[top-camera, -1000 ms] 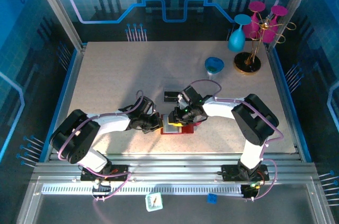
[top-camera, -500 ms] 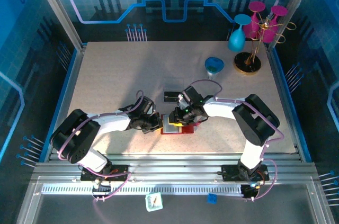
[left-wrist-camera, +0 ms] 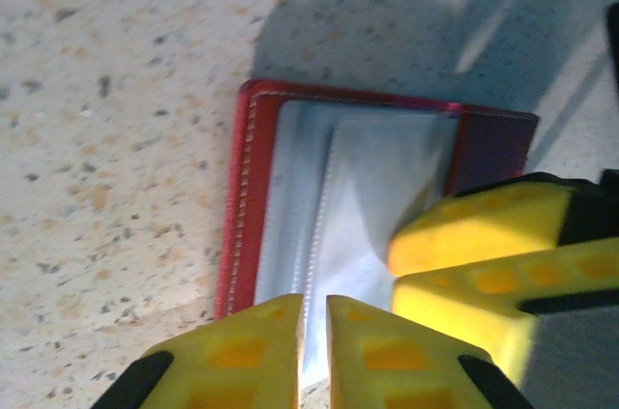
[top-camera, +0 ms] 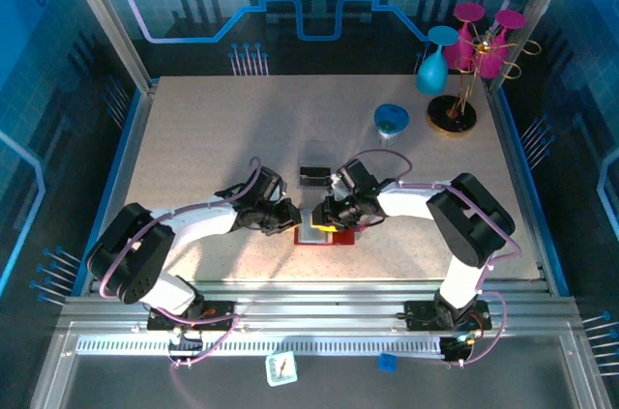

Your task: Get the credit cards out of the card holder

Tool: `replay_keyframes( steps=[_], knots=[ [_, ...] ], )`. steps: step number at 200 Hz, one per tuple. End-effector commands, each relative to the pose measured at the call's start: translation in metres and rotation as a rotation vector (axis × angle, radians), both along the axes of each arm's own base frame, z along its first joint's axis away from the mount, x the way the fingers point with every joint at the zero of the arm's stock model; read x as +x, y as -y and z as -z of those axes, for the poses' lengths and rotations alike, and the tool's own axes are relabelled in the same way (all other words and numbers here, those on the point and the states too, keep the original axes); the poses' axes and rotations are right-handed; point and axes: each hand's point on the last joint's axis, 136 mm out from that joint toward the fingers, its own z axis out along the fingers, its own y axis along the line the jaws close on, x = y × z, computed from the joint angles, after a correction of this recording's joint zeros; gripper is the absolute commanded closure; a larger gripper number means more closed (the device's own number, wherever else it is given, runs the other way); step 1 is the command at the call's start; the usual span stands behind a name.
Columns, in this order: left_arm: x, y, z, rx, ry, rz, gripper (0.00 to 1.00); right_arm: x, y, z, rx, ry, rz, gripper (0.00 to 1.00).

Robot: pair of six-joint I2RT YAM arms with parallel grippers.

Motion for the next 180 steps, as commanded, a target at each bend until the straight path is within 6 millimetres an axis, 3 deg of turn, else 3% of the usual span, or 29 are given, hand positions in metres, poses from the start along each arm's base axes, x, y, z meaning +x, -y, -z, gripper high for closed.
replay_keyframes(
  steps=[1,97,180],
  knots=[
    [0.003,0.009,-0.013,-0.045,0.018,0.009,0.81,-0.001,0.005,-0.001,0.031,-0.019,0.023,0.68],
    [0.008,0.024,-0.007,-0.129,-0.020,-0.008,0.64,-0.001,0.009,0.003,0.143,-0.045,0.063,0.69],
    [0.008,0.029,0.005,-0.129,-0.056,-0.011,0.57,-0.001,0.011,0.005,0.164,-0.052,0.076,0.69]
  ],
)
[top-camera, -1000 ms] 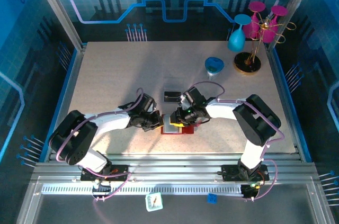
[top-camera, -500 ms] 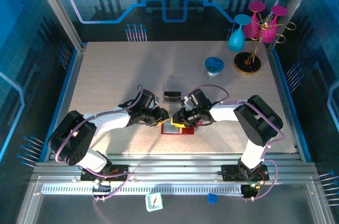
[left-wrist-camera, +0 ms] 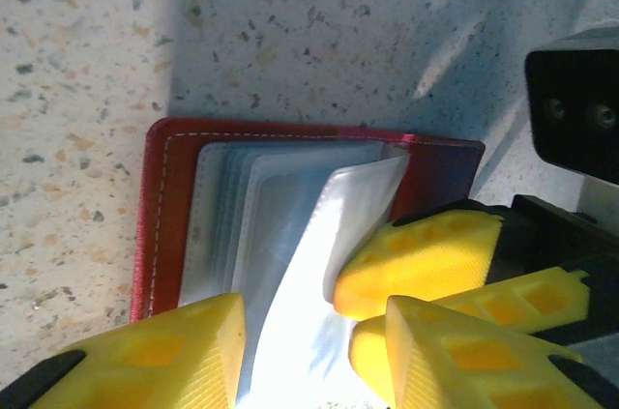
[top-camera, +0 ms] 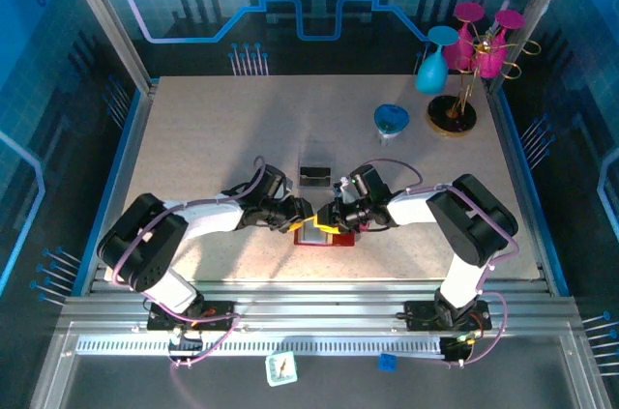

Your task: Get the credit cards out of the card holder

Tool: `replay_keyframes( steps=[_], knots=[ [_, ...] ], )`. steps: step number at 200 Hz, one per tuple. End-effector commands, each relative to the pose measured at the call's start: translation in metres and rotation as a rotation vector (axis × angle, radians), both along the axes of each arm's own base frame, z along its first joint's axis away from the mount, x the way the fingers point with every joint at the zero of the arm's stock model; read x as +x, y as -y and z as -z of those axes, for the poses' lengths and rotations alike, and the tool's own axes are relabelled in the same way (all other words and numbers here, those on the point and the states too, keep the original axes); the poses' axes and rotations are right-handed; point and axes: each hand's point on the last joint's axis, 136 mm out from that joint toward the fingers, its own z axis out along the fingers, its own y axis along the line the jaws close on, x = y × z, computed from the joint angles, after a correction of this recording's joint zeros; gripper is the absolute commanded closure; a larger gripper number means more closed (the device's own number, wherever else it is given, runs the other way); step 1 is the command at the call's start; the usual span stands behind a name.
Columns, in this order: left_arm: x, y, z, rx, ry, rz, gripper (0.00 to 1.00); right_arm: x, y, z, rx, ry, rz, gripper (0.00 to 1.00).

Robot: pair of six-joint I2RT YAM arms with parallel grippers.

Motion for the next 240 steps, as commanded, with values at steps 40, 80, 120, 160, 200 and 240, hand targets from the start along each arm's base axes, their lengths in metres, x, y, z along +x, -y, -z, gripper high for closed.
replay_keyframes(
  steps=[40,80,120,160,200,240],
  knots=[
    [-0.002,0.015,0.000,-0.055,-0.018,0.025,0.61,0.000,0.005,0.004,0.002,-0.031,0.018,0.70],
    [-0.001,0.019,-0.006,-0.082,-0.006,0.028,0.73,0.000,0.005,0.002,0.004,-0.030,0.015,0.70],
    [-0.001,0.018,-0.005,-0.079,-0.006,0.027,0.75,0.004,0.005,-0.013,0.014,0.006,0.026,0.69],
    [-0.001,0.019,-0.006,-0.082,-0.004,0.032,0.73,0.005,0.011,-0.037,-0.021,0.064,0.021,0.68],
    [0.002,0.022,-0.011,-0.100,0.008,0.038,0.72,0.005,0.022,-0.052,-0.059,0.088,0.026,0.68],
    [0.004,0.028,-0.021,-0.118,0.021,0.055,0.71,0.007,0.045,-0.058,-0.153,0.123,0.046,0.68]
  ],
)
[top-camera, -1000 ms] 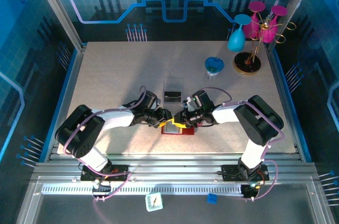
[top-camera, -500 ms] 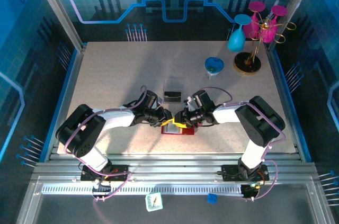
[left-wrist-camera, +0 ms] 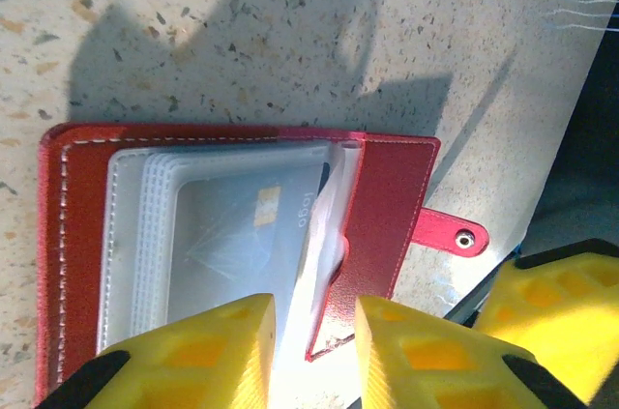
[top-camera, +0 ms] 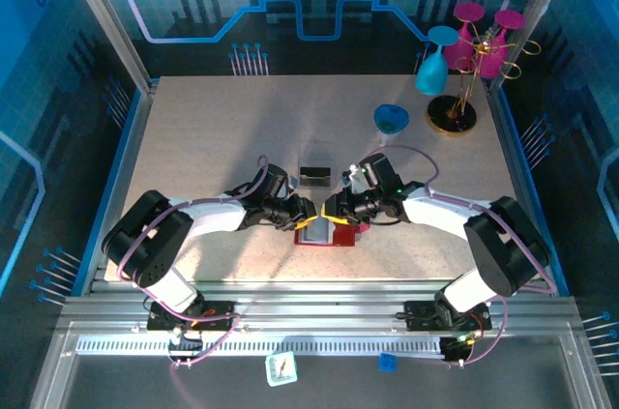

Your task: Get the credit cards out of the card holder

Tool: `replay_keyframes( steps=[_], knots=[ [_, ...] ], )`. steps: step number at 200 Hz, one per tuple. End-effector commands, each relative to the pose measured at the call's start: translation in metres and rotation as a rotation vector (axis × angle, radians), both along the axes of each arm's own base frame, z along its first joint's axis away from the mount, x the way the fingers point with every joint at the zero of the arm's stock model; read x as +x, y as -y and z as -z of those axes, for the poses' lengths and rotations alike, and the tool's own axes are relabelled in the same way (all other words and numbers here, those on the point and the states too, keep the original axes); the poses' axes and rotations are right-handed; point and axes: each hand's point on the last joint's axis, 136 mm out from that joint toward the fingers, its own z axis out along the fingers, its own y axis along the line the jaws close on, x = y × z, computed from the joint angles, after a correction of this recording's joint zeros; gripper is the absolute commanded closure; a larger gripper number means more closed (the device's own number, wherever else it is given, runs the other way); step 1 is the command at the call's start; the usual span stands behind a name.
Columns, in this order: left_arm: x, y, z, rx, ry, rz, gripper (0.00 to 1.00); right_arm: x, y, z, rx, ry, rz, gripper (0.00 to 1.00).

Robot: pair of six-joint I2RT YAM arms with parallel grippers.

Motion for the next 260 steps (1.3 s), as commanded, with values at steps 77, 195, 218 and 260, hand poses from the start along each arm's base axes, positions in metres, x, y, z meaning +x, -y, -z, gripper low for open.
replay_keyframes(
  steps=[77,195,218,260],
  knots=[
    [0.000,0.036,-0.026,-0.055,0.021,0.101,0.67,0.017,0.081,-0.014,-0.127,0.042,0.147,0.67],
    [-0.004,0.083,-0.005,-0.030,-0.017,0.203,0.50,0.015,0.105,-0.032,-0.097,0.070,0.207,0.67],
    [-0.004,0.087,0.002,-0.022,-0.028,0.210,0.46,0.015,0.106,-0.035,-0.092,0.074,0.213,0.67],
    [-0.006,0.090,0.012,-0.011,-0.050,0.214,0.43,0.014,0.108,-0.035,-0.090,0.074,0.214,0.67]
  ],
)
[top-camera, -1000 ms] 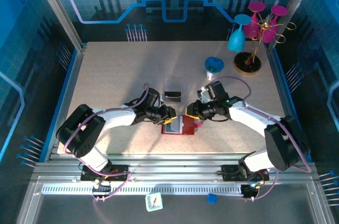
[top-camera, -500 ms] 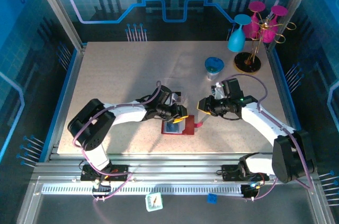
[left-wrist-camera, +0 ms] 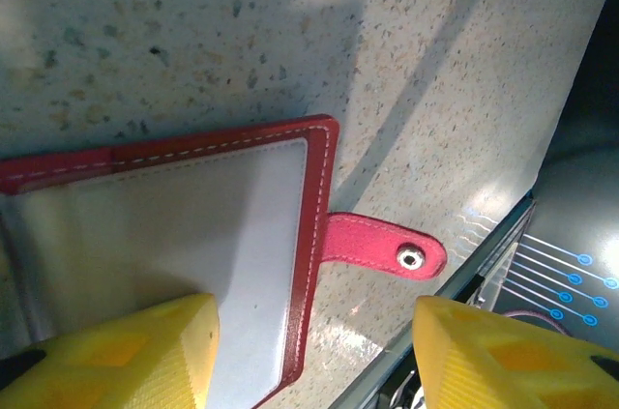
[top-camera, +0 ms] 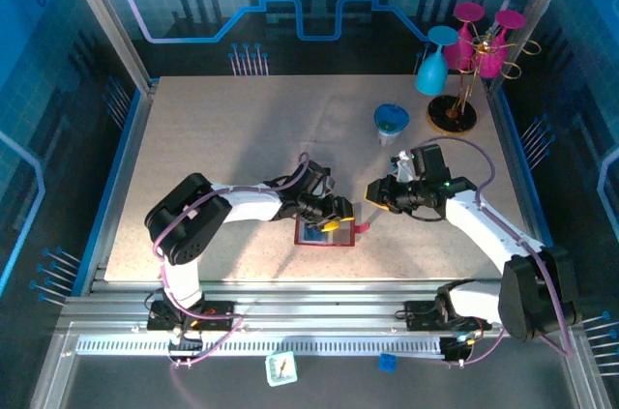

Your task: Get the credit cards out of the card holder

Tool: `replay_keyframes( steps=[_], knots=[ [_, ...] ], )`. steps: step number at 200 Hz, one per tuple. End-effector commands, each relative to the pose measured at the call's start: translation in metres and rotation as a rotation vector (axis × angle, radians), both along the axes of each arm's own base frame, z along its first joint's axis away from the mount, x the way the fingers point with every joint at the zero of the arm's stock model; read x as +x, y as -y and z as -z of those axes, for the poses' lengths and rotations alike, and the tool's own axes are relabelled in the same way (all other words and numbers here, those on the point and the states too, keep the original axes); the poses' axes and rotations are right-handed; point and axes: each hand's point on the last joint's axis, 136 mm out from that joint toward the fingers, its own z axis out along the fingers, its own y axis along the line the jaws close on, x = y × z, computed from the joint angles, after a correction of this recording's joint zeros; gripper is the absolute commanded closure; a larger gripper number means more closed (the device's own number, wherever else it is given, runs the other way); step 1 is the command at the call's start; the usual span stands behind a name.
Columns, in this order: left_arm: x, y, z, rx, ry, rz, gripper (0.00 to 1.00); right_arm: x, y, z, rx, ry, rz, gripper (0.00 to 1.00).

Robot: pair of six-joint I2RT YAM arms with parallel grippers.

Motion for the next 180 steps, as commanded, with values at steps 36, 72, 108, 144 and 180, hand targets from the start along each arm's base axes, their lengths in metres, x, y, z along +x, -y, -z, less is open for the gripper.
replay_keyframes(
  steps=[36,72,108,144,180],
  knots=[
    [-0.005,0.007,0.003,0.001,-0.017,0.032,0.43,-0.010,0.004,0.002,0.016,-0.021,-0.004,0.67],
    [-0.001,0.005,-0.015,-0.007,0.029,0.021,0.43,-0.011,0.003,0.002,0.029,-0.024,-0.006,0.67],
    [0.003,-0.001,-0.033,0.011,0.078,0.014,0.43,-0.011,-0.001,0.002,0.050,-0.030,-0.011,0.67],
    [0.004,-0.012,-0.046,0.025,0.112,-0.005,0.43,-0.008,-0.008,0.003,0.058,-0.032,-0.025,0.67],
    [0.007,-0.036,-0.050,0.034,0.123,-0.055,0.43,-0.005,-0.018,0.006,0.054,-0.045,-0.052,0.67]
  ],
)
